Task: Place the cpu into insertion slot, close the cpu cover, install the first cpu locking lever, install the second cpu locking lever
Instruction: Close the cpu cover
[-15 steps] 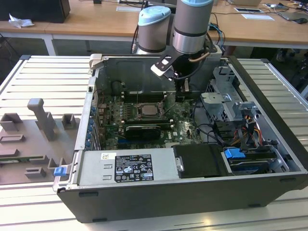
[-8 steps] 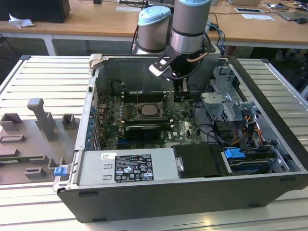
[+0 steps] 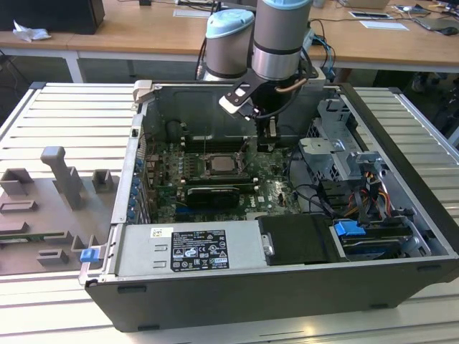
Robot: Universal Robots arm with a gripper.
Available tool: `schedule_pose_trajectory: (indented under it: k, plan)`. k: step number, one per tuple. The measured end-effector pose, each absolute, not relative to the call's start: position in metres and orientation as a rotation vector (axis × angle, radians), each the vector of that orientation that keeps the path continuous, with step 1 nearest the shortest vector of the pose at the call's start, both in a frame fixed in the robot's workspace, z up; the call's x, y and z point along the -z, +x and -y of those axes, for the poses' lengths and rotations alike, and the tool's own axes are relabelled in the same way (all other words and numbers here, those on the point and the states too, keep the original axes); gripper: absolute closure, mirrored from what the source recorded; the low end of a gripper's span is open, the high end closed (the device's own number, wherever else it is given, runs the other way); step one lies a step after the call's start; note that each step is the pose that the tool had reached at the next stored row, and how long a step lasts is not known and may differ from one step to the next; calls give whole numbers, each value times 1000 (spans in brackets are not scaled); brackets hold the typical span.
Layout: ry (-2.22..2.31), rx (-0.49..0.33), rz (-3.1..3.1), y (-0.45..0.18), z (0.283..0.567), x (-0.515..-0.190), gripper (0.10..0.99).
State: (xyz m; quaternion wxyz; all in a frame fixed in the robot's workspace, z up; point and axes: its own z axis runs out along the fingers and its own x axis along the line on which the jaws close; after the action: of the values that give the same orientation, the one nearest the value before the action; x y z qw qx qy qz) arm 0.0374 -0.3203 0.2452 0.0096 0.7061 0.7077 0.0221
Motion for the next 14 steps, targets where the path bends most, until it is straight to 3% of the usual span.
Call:
schedule_pose_trajectory:
  k: [14]
  plan:
    - [2205, -69, -2210, 28, 320, -245, 980]
